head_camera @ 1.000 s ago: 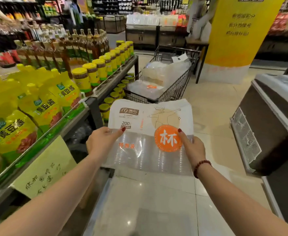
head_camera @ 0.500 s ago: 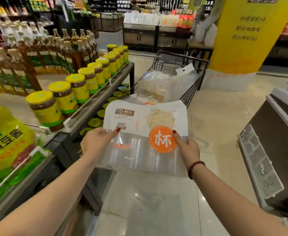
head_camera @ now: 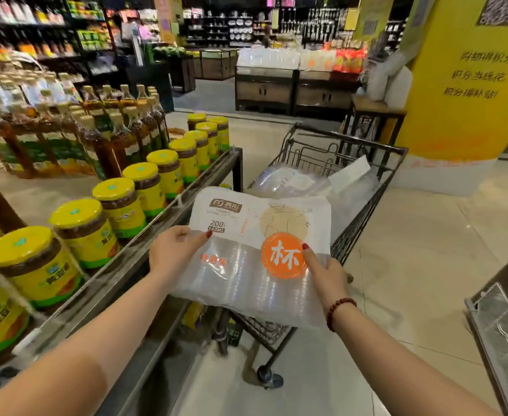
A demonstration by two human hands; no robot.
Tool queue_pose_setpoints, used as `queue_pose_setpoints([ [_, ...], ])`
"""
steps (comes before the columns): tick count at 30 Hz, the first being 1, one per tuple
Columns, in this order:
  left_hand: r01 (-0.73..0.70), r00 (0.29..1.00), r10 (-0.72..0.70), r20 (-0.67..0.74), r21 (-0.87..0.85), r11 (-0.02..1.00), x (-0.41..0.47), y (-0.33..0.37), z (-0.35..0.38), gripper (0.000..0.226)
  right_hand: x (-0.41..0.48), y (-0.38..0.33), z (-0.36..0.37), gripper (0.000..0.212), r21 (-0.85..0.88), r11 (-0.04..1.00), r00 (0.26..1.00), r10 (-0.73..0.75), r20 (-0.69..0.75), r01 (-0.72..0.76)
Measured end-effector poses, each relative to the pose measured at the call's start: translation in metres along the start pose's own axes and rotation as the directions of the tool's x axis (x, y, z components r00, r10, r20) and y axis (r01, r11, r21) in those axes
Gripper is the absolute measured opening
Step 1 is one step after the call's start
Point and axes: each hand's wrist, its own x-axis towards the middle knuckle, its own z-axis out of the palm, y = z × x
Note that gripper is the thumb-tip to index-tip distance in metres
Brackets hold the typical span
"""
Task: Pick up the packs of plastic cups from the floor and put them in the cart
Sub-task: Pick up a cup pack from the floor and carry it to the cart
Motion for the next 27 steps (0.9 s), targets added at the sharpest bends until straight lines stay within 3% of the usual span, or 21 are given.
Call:
queue_pose_setpoints([
  [6,-0.011,0.999,0.010,0.046,0.014,1.000,0.085,0.022,0.040,0.063,0.074,-0.009,0.023,0.061,0.051,0.998,0.999,0.047,-0.011,-0.046],
  [8,-0.011,0.997,0.010,0.079,0.016,1.000,0.116,0.025,0.054,0.062,0.093,-0.010,0.034,0.065,0.071,0.995,0.997,0.069,-0.022,-0.068],
  [12,-0.024,0.992,0.016,0.128,0.064,0.998,0.174,0.033,0.082,0.054,0.124,-0.012,0.056,0.039,0.049,0.995,0.994,0.092,-0.067,-0.089],
  [15,-0.058,0.985,0.040,0.169,0.106,0.993,0.207,0.034,0.100,0.043,0.141,-0.012,0.075,0.055,0.025,0.995,0.985,0.103,-0.140,-0.100],
  [18,-0.077,0.975,0.048,0.218,0.130,0.989,0.236,0.029,0.113,0.046,0.150,-0.018,0.089,0.032,-0.030,0.992,0.976,0.115,-0.187,-0.123],
  [21,-0.092,0.968,0.050,0.247,0.162,0.982,0.258,0.023,0.122,0.048,0.157,-0.015,0.101,0.026,-0.038,0.988,0.964,0.139,-0.227,-0.151],
  [23,-0.110,0.964,0.057,0.261,0.194,0.975,0.268,0.020,0.127,0.049,0.162,-0.014,0.109,0.029,-0.022,0.984,0.957,0.168,-0.238,-0.178],
  [26,-0.115,0.953,0.038,0.299,0.242,0.964,0.275,0.013,0.130,0.051,0.165,-0.012,0.118,0.057,-0.008,0.959,0.933,0.272,-0.234,-0.282],
  [27,-0.107,0.951,0.029,0.306,0.242,0.964,0.276,0.010,0.130,0.052,0.168,-0.007,0.119,0.057,-0.014,0.956,0.932,0.282,-0.228,-0.293],
])
